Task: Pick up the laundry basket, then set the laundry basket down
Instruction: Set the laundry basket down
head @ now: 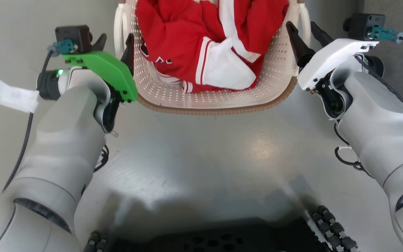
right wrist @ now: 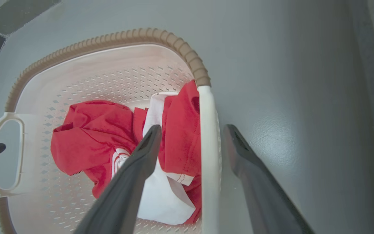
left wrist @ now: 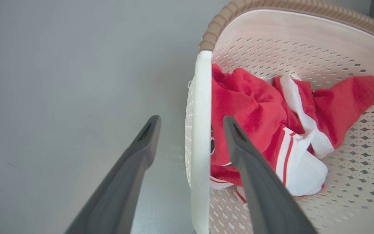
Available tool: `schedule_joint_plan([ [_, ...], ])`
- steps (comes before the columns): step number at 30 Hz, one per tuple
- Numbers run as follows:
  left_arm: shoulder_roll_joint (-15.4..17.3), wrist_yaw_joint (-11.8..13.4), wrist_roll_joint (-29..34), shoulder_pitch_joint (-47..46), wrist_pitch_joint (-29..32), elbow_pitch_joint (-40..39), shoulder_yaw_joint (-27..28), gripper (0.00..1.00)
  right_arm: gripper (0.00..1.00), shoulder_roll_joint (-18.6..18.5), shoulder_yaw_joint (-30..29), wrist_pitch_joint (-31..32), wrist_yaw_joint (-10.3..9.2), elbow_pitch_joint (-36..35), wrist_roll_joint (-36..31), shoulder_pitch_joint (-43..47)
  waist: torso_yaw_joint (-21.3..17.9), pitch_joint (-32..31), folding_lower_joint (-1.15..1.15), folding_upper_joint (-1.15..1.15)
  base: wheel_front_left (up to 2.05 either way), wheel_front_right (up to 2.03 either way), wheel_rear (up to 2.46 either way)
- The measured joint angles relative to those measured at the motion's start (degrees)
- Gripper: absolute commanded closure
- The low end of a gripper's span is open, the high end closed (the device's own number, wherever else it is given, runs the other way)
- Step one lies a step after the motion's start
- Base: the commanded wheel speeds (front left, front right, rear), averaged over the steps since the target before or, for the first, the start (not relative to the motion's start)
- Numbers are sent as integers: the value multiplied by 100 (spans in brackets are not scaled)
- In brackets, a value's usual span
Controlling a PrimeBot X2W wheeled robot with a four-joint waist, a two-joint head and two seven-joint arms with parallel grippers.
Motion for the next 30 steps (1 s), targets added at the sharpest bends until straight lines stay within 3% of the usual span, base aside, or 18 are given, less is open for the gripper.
schedule_joint_plan([
  [12,0,-102,1,453,-1,-93,33,0,0,-3,-20,-25,0,144,-36,240,-34,-804,0,0,0,0,0],
  [30,229,-152,533,1004,-2,-928,756,0,0,-267,-573,-49,0,-935,-711,842,-58,-2106,-1,0,0,0,0],
])
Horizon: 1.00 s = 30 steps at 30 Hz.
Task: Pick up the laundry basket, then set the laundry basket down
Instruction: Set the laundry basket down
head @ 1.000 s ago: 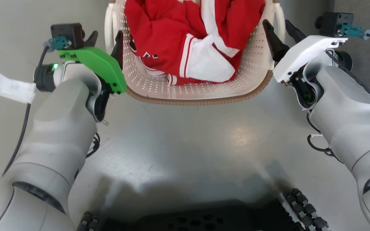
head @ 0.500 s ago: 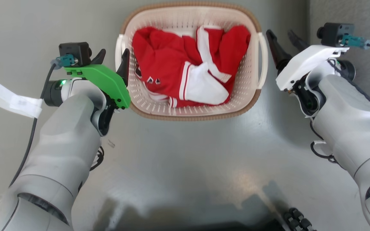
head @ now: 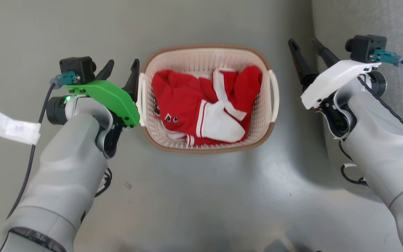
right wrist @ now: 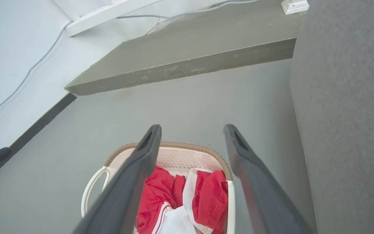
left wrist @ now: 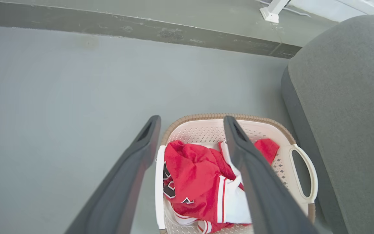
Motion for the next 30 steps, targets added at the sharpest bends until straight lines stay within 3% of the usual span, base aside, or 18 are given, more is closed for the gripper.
schedule_joint_plan([
  [20,226,121,901,1437,-16,-1528,1279,0,0,-179,-1290,-1,-24,-1550,-1027,1432,45,-1465,0,0,0,0,0],
  [30,270,324,1445,2238,-15,-2288,1762,0,0,-174,-1634,-1,-226,-2252,-1630,2357,89,-2115,0,0,0,0,0],
])
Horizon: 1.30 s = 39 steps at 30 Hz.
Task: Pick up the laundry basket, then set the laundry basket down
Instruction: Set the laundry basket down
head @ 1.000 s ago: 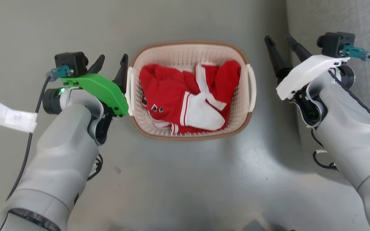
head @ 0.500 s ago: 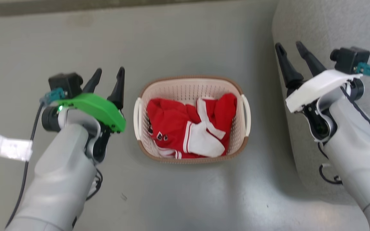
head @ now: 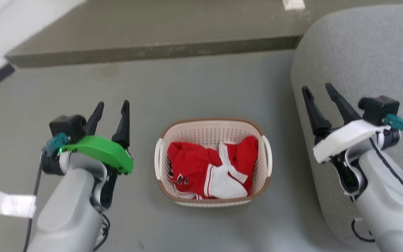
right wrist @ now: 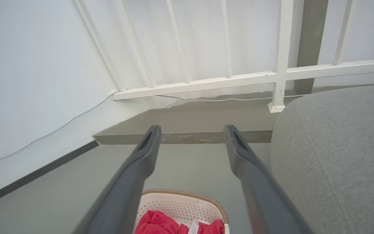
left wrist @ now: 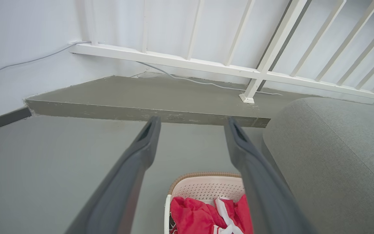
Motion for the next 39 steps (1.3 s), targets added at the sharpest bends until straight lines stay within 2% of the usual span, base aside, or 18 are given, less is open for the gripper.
schedule_joint_plan([
  [8,-10,97,458,743,-1,-617,364,0,0,119,-361,0,-241,-626,-389,709,25,-465,0,0,0,0,0],
  [14,-47,145,690,1126,-1,-984,530,0,0,166,-553,0,-347,-918,-533,1125,52,-658,0,0,0,0,0],
  [18,-89,247,866,1340,-1,-1220,698,0,0,194,-635,0,-354,-1059,-670,1310,57,-703,0,0,0,0,0],
  [39,-202,182,1358,1974,-1,-1805,956,0,0,398,-905,0,-339,-1550,-1068,1874,28,-728,0,0,0,0,0],
])
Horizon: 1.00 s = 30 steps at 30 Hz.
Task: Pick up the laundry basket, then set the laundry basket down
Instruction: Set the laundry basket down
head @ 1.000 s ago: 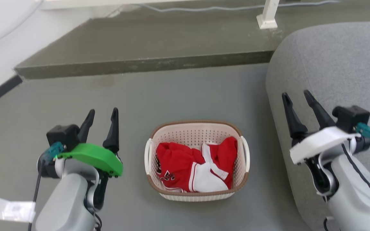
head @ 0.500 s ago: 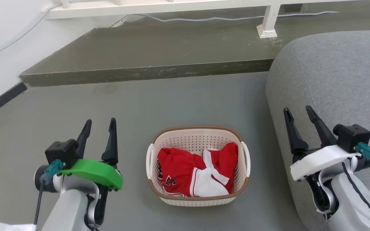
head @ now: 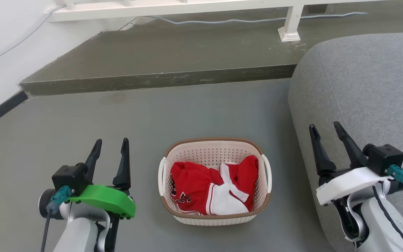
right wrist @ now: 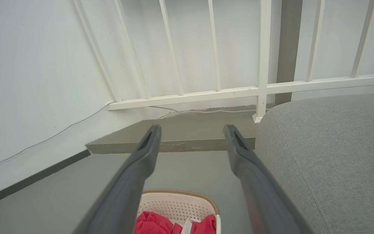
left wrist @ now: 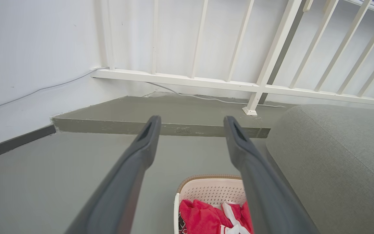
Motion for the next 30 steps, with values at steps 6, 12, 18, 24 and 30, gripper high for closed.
schedule_joint_plan([
  [6,-25,-48,105,71,0,-71,82,0,0,43,-75,0,34,-83,-83,53,-7,-7,0,0,0,0,0],
  [12,-76,-86,163,176,0,-89,115,0,0,97,-127,0,79,-120,-138,116,-14,-26,0,0,0,0,0],
  [18,-100,-147,201,240,0,-119,155,0,0,136,-189,0,121,-137,-186,216,-23,-54,0,0,0,0,0],
  [24,-110,-196,214,289,0,-142,209,0,0,162,-248,0,155,-138,-245,245,-31,-82,0,0,0,0,0],
  [30,-123,-223,252,326,0,-175,248,0,0,193,-299,0,205,-146,-298,334,-29,-82,0,0,0,0,0],
])
